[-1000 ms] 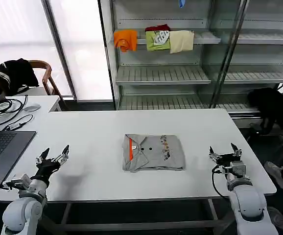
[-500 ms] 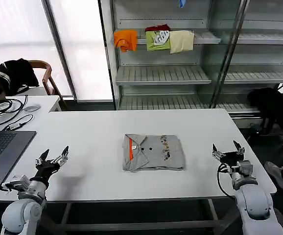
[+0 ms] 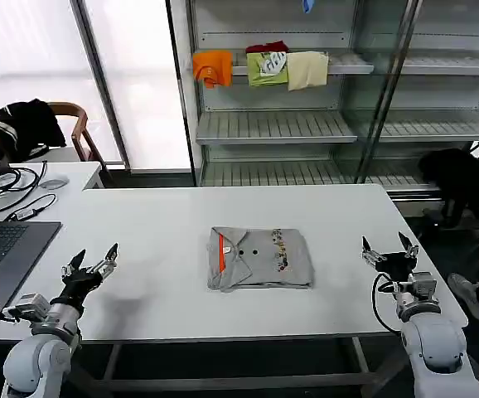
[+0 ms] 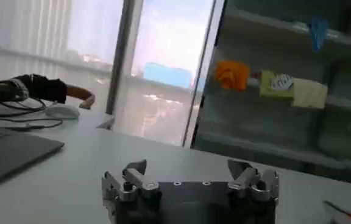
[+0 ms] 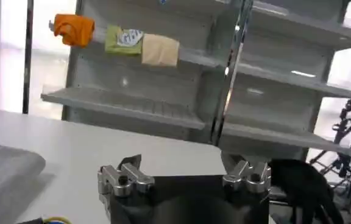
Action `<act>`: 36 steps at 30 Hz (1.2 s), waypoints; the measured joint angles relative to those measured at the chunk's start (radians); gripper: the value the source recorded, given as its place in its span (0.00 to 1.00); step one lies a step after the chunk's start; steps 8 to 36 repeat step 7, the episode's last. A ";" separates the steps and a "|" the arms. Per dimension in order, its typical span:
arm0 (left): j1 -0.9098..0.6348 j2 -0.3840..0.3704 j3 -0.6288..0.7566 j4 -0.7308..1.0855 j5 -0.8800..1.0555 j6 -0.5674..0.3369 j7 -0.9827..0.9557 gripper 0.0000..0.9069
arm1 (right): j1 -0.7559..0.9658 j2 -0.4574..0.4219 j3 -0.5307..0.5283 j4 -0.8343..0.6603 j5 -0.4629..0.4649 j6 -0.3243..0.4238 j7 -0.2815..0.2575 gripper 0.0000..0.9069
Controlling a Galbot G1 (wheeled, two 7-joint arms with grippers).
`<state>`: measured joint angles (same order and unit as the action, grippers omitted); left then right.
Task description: Fold and organize the clothes.
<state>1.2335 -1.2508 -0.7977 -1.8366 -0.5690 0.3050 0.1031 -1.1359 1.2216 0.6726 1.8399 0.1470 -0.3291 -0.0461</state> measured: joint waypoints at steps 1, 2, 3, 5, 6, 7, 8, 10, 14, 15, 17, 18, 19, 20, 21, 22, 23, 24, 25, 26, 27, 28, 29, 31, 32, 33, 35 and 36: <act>0.000 -0.001 0.001 -0.001 -0.002 0.000 0.000 1.00 | -0.001 0.001 -0.001 0.000 0.002 0.006 0.002 1.00; 0.000 -0.002 0.002 -0.002 -0.003 0.001 0.000 1.00 | -0.001 0.002 -0.001 0.000 0.004 0.011 0.004 1.00; 0.000 -0.003 0.003 -0.003 -0.005 0.002 -0.001 1.00 | 0.000 0.003 -0.001 0.000 0.005 0.015 0.007 1.00; 0.000 -0.003 0.004 -0.010 -0.012 0.006 -0.003 1.00 | 0.003 0.005 -0.003 -0.002 0.006 0.020 0.013 1.00; 0.000 -0.003 0.004 -0.013 -0.016 0.009 -0.004 1.00 | 0.004 0.006 -0.004 -0.004 0.006 0.023 0.018 1.00; 0.000 -0.003 0.004 -0.017 -0.022 0.012 -0.005 1.00 | 0.004 0.007 -0.006 -0.006 0.008 0.028 0.024 1.00; 0.000 -0.003 0.004 -0.017 -0.022 0.012 -0.005 1.00 | 0.004 0.007 -0.006 -0.006 0.008 0.028 0.024 1.00; 0.000 -0.003 0.004 -0.017 -0.022 0.012 -0.005 1.00 | 0.004 0.007 -0.006 -0.006 0.008 0.028 0.024 1.00; 0.000 -0.003 0.004 -0.017 -0.022 0.012 -0.005 1.00 | 0.004 0.007 -0.006 -0.006 0.008 0.028 0.024 1.00; 0.000 -0.003 0.004 -0.017 -0.022 0.012 -0.005 1.00 | 0.004 0.007 -0.006 -0.006 0.008 0.028 0.024 1.00; 0.000 -0.003 0.004 -0.017 -0.022 0.012 -0.005 1.00 | 0.004 0.007 -0.006 -0.006 0.008 0.028 0.024 1.00; 0.000 -0.003 0.004 -0.017 -0.022 0.012 -0.005 1.00 | 0.004 0.007 -0.006 -0.006 0.008 0.028 0.024 1.00; 0.000 -0.003 0.004 -0.017 -0.022 0.012 -0.005 1.00 | 0.004 0.007 -0.006 -0.006 0.008 0.028 0.024 1.00; 0.000 -0.003 0.004 -0.017 -0.022 0.012 -0.005 1.00 | 0.004 0.007 -0.006 -0.006 0.008 0.028 0.024 1.00; 0.000 -0.003 0.004 -0.017 -0.022 0.012 -0.005 1.00 | 0.004 0.007 -0.006 -0.006 0.008 0.028 0.024 1.00; 0.000 -0.003 0.004 -0.017 -0.022 0.012 -0.005 1.00 | 0.004 0.007 -0.006 -0.006 0.008 0.028 0.024 1.00; 0.000 -0.003 0.004 -0.017 -0.022 0.012 -0.005 1.00 | 0.004 0.007 -0.006 -0.006 0.008 0.028 0.024 1.00; 0.000 -0.003 0.004 -0.017 -0.022 0.012 -0.005 1.00 | 0.004 0.007 -0.006 -0.006 0.008 0.028 0.024 1.00; 0.000 -0.003 0.004 -0.017 -0.022 0.012 -0.005 1.00 | 0.004 0.007 -0.006 -0.006 0.008 0.028 0.024 1.00; 0.000 -0.003 0.004 -0.017 -0.022 0.012 -0.005 1.00 | 0.004 0.007 -0.006 -0.006 0.008 0.028 0.024 1.00; 0.000 -0.003 0.004 -0.017 -0.022 0.012 -0.005 1.00 | 0.004 0.007 -0.006 -0.006 0.008 0.028 0.024 1.00; 0.000 -0.003 0.004 -0.017 -0.022 0.012 -0.005 1.00 | 0.004 0.007 -0.006 -0.006 0.008 0.028 0.024 1.00; 0.000 -0.003 0.004 -0.017 -0.022 0.012 -0.005 1.00 | 0.004 0.007 -0.006 -0.006 0.008 0.028 0.024 1.00; 0.000 -0.003 0.004 -0.017 -0.022 0.012 -0.005 1.00 | 0.004 0.007 -0.006 -0.006 0.008 0.028 0.024 1.00; 0.000 -0.003 0.004 -0.017 -0.022 0.012 -0.005 1.00 | 0.004 0.007 -0.006 -0.006 0.008 0.028 0.024 1.00; 0.000 -0.003 0.004 -0.017 -0.022 0.012 -0.005 1.00 | 0.004 0.007 -0.006 -0.006 0.008 0.028 0.024 1.00; 0.000 -0.003 0.004 -0.017 -0.022 0.012 -0.005 1.00 | 0.004 0.007 -0.006 -0.006 0.008 0.028 0.024 1.00; 0.000 -0.003 0.004 -0.017 -0.022 0.012 -0.005 1.00 | 0.004 0.007 -0.006 -0.006 0.008 0.028 0.024 1.00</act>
